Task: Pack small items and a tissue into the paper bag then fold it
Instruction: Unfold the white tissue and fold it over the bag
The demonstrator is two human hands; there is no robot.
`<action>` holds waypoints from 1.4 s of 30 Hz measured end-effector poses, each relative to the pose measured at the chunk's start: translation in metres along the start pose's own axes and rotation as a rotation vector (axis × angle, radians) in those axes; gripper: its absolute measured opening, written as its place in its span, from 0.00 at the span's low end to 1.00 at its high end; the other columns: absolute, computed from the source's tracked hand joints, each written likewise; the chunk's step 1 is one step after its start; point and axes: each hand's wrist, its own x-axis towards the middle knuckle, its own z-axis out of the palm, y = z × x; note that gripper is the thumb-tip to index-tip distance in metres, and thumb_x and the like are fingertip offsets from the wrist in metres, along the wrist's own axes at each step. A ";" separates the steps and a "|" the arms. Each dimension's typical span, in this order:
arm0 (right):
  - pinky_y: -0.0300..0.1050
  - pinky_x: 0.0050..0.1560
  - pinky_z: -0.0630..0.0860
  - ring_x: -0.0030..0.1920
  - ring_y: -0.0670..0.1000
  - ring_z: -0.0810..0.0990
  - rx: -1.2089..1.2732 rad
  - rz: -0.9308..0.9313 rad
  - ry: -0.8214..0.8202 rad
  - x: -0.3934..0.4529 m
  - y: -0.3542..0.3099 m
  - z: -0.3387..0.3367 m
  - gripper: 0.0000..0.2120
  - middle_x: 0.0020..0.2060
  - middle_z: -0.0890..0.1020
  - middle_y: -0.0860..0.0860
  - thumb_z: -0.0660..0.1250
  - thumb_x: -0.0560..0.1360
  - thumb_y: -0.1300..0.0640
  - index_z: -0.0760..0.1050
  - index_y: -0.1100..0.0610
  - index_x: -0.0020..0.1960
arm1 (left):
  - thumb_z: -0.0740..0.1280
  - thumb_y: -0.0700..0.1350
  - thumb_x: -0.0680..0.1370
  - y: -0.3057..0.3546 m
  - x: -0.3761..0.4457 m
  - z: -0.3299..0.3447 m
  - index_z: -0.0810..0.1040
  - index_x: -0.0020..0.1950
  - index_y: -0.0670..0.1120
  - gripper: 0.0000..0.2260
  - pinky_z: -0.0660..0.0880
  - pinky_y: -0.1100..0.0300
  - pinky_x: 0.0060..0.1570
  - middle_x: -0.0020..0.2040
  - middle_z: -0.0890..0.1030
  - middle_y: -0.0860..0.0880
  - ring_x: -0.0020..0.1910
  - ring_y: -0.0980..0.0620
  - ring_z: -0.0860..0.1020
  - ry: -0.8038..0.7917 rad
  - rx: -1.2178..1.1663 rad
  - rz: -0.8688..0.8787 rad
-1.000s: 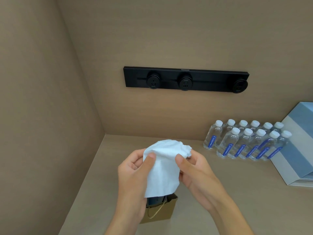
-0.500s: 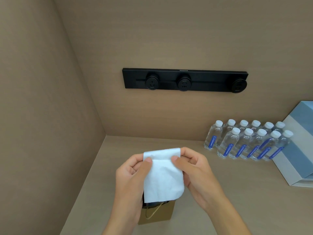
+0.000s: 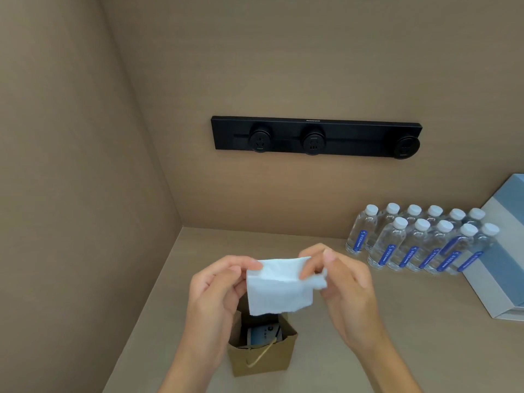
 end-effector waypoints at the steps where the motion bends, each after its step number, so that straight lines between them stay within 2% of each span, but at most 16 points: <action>1: 0.47 0.38 0.65 0.38 0.54 0.72 -0.067 -0.015 0.023 -0.001 0.000 0.001 0.20 0.37 0.78 0.55 0.60 0.78 0.52 0.75 0.64 0.34 | 0.65 0.46 0.71 0.000 -0.001 0.000 0.84 0.42 0.36 0.14 0.76 0.53 0.44 0.43 0.84 0.38 0.45 0.43 0.81 0.007 0.014 0.011; 4: 0.40 0.37 0.70 0.36 0.48 0.75 -0.158 -0.023 0.082 -0.001 -0.004 0.006 0.11 0.34 0.79 0.49 0.68 0.73 0.57 0.74 0.55 0.32 | 0.67 0.50 0.71 -0.001 -0.003 0.000 0.83 0.39 0.39 0.14 0.73 0.51 0.44 0.42 0.83 0.36 0.42 0.45 0.81 0.031 0.115 0.026; 6: 0.35 0.36 0.74 0.36 0.46 0.78 -0.138 0.010 0.113 -0.001 -0.002 0.008 0.09 0.35 0.82 0.48 0.72 0.69 0.64 0.74 0.55 0.35 | 0.70 0.52 0.70 -0.001 -0.004 0.001 0.81 0.40 0.44 0.11 0.74 0.55 0.41 0.42 0.83 0.37 0.40 0.48 0.80 0.043 0.226 0.042; 8: 0.38 0.36 0.76 0.37 0.48 0.79 -0.124 0.038 0.111 -0.001 0.000 0.010 0.10 0.36 0.82 0.49 0.73 0.67 0.66 0.75 0.54 0.40 | 0.74 0.51 0.68 -0.002 -0.003 0.001 0.78 0.42 0.49 0.09 0.76 0.62 0.34 0.40 0.84 0.40 0.37 0.50 0.82 0.037 0.253 0.032; 11: 0.41 0.39 0.75 0.37 0.50 0.78 -0.147 0.067 0.071 0.001 0.000 0.012 0.14 0.37 0.82 0.52 0.74 0.66 0.66 0.76 0.50 0.44 | 0.77 0.50 0.66 -0.003 -0.001 0.000 0.82 0.48 0.57 0.12 0.76 0.66 0.32 0.38 0.86 0.45 0.35 0.55 0.83 -0.021 0.378 -0.017; 15: 0.37 0.38 0.75 0.36 0.47 0.79 -0.177 0.083 0.032 0.003 -0.001 0.015 0.15 0.36 0.83 0.48 0.74 0.67 0.65 0.78 0.49 0.48 | 0.73 0.52 0.71 0.000 0.000 0.003 0.86 0.42 0.49 0.07 0.73 0.70 0.31 0.38 0.86 0.49 0.34 0.59 0.81 -0.155 0.535 -0.043; 18: 0.40 0.40 0.75 0.38 0.48 0.80 -0.138 0.184 0.070 0.001 0.002 0.014 0.10 0.37 0.84 0.51 0.73 0.71 0.56 0.79 0.51 0.51 | 0.71 0.52 0.72 0.001 -0.002 0.005 0.85 0.41 0.46 0.10 0.73 0.66 0.33 0.36 0.85 0.48 0.34 0.55 0.79 -0.083 0.438 -0.101; 22: 0.53 0.43 0.75 0.44 0.55 0.81 -0.108 0.364 0.008 -0.003 0.005 0.016 0.12 0.48 0.84 0.62 0.66 0.75 0.48 0.81 0.54 0.54 | 0.69 0.48 0.77 0.001 -0.002 0.009 0.84 0.45 0.43 0.09 0.77 0.56 0.39 0.45 0.85 0.38 0.40 0.48 0.82 0.023 0.208 -0.260; 26: 0.46 0.31 0.72 0.35 0.56 0.75 -0.116 0.379 -0.004 -0.006 0.007 0.024 0.12 0.38 0.82 0.56 0.64 0.77 0.49 0.80 0.54 0.53 | 0.64 0.42 0.81 0.007 -0.004 0.011 0.79 0.51 0.35 0.10 0.80 0.53 0.33 0.49 0.85 0.33 0.41 0.40 0.84 0.087 -0.143 -0.414; 30: 0.46 0.28 0.75 0.34 0.54 0.79 -0.073 0.347 0.046 -0.004 0.003 0.032 0.09 0.39 0.84 0.56 0.65 0.75 0.51 0.76 0.48 0.55 | 0.64 0.44 0.80 0.011 -0.007 0.013 0.74 0.61 0.31 0.17 0.80 0.40 0.41 0.59 0.80 0.27 0.46 0.31 0.81 0.031 -0.401 -0.475; 32: 0.46 0.31 0.77 0.34 0.52 0.80 -0.103 0.309 0.079 -0.001 -0.001 0.032 0.07 0.37 0.85 0.56 0.65 0.75 0.53 0.74 0.47 0.53 | 0.66 0.43 0.79 0.012 -0.006 0.011 0.74 0.62 0.33 0.16 0.80 0.35 0.50 0.61 0.80 0.30 0.53 0.30 0.82 0.028 -0.442 -0.518; 34: 0.46 0.33 0.75 0.33 0.50 0.79 -0.172 0.279 0.116 0.000 -0.002 0.031 0.02 0.31 0.82 0.50 0.66 0.76 0.57 0.74 0.50 0.47 | 0.67 0.42 0.77 0.014 -0.006 0.008 0.76 0.62 0.37 0.15 0.79 0.36 0.53 0.61 0.81 0.32 0.57 0.31 0.82 0.010 -0.487 -0.604; 36: 0.46 0.34 0.69 0.32 0.49 0.73 -0.246 0.285 0.150 0.001 0.001 0.028 0.06 0.28 0.76 0.47 0.67 0.76 0.60 0.74 0.55 0.41 | 0.69 0.40 0.76 0.014 -0.008 0.006 0.76 0.64 0.37 0.18 0.79 0.37 0.51 0.61 0.82 0.32 0.54 0.32 0.82 -0.032 -0.526 -0.710; 38: 0.44 0.33 0.66 0.31 0.49 0.69 -0.299 0.305 0.161 0.003 0.002 0.027 0.08 0.27 0.74 0.47 0.67 0.76 0.61 0.73 0.60 0.39 | 0.70 0.35 0.73 0.013 -0.012 0.003 0.78 0.66 0.40 0.21 0.76 0.33 0.54 0.61 0.81 0.32 0.55 0.31 0.81 -0.131 -0.540 -0.769; 40: 0.39 0.30 0.65 0.30 0.47 0.68 -0.339 0.311 0.175 0.004 0.002 0.026 0.08 0.26 0.72 0.45 0.67 0.75 0.61 0.73 0.61 0.39 | 0.68 0.30 0.71 0.012 -0.017 0.001 0.78 0.67 0.43 0.25 0.73 0.32 0.60 0.67 0.77 0.32 0.63 0.30 0.76 -0.259 -0.506 -0.747; 42: 0.33 0.27 0.64 0.28 0.44 0.67 -0.361 0.316 0.196 0.005 0.003 0.026 0.09 0.25 0.71 0.42 0.67 0.75 0.60 0.73 0.60 0.37 | 0.65 0.26 0.70 0.009 -0.020 0.003 0.76 0.70 0.45 0.30 0.73 0.36 0.63 0.70 0.74 0.33 0.70 0.31 0.72 -0.356 -0.463 -0.675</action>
